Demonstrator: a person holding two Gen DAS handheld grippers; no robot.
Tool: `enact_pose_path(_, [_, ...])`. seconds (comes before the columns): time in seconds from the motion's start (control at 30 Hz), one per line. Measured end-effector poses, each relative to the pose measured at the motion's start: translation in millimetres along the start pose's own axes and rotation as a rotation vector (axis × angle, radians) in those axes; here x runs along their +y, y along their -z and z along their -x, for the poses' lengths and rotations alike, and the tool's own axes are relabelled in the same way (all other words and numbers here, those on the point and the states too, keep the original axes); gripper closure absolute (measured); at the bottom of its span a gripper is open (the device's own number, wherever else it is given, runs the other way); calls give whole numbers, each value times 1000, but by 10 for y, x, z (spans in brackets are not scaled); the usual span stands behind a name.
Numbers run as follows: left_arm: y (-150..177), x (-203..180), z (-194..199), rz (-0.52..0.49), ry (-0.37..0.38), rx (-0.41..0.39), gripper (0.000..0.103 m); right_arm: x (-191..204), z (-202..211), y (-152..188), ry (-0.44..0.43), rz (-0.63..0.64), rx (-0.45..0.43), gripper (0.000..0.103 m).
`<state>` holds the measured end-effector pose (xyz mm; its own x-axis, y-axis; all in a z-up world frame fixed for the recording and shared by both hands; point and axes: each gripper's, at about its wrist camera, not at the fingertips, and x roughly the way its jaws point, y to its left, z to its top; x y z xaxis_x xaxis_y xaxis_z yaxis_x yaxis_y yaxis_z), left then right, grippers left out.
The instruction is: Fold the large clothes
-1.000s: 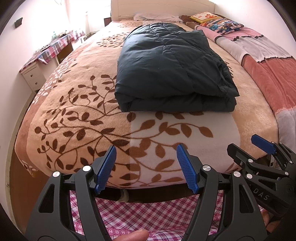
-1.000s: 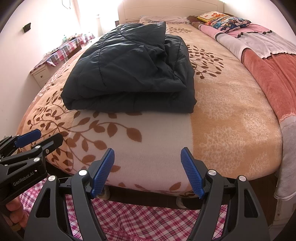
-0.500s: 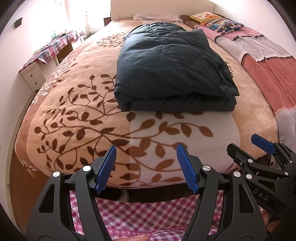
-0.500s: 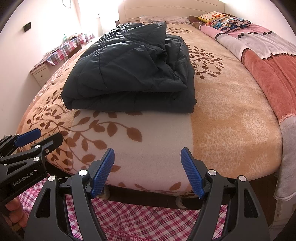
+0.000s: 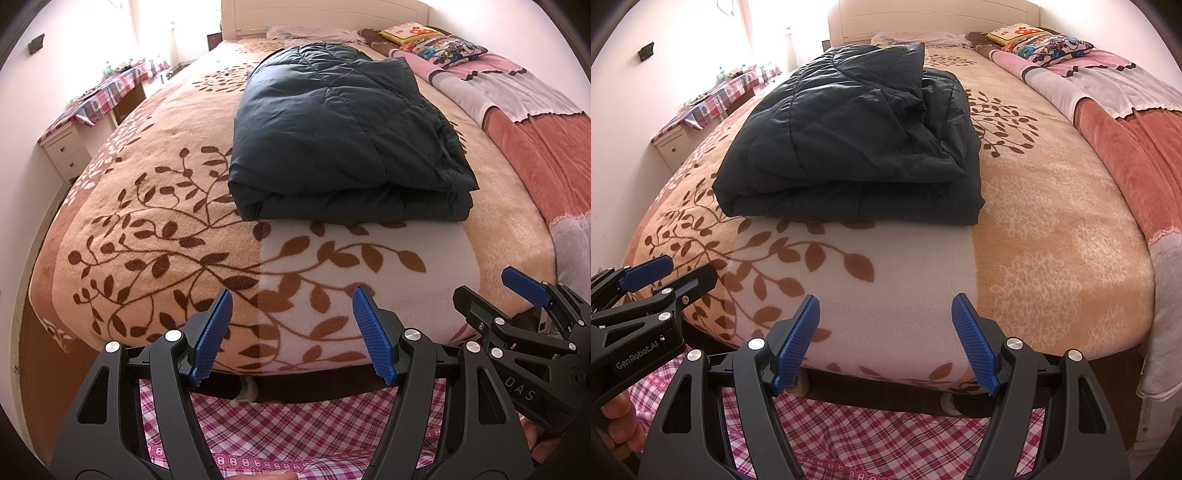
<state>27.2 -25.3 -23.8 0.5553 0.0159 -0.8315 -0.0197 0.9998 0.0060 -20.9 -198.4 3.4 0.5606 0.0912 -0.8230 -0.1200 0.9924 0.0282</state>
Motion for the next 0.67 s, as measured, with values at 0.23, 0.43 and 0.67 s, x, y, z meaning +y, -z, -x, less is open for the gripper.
enact_pose_path(0.23, [2, 1, -3, 0, 0, 2, 36, 9, 1, 0, 1, -1, 0, 31])
enact_pose_path(0.43, [10, 8, -17, 3, -1, 9, 38, 14, 0, 1, 1, -1, 0, 31])
enact_pose_path(0.67, [28, 38, -36, 2, 2, 13, 38, 8, -2, 0, 1, -2, 2, 31])
